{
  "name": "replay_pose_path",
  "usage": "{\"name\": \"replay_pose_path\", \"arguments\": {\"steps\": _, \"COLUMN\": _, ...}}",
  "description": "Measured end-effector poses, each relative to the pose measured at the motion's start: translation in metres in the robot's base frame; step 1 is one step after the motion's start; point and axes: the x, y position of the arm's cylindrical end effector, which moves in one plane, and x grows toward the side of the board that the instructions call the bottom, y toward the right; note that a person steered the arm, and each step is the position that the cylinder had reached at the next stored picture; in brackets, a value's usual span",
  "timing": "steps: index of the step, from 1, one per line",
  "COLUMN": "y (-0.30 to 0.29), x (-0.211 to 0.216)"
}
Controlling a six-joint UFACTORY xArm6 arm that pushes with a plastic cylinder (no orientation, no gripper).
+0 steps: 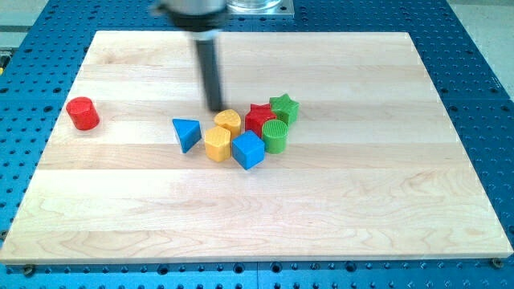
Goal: Push the green star into the red star
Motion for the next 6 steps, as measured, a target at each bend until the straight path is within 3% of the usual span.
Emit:
{"name": "replay_pose_path", "arguments": {"steps": 1, "y": 0.126, "x": 0.001}}
{"name": "replay_pose_path", "arguments": {"steps": 3, "y": 0.167, "x": 0.064}}
{"name": "replay_pose_path", "arguments": {"steps": 4, "y": 0.091, "x": 0.066}}
{"name": "replay_pose_path", "arguments": {"steps": 6, "y": 0.096, "x": 0.036}}
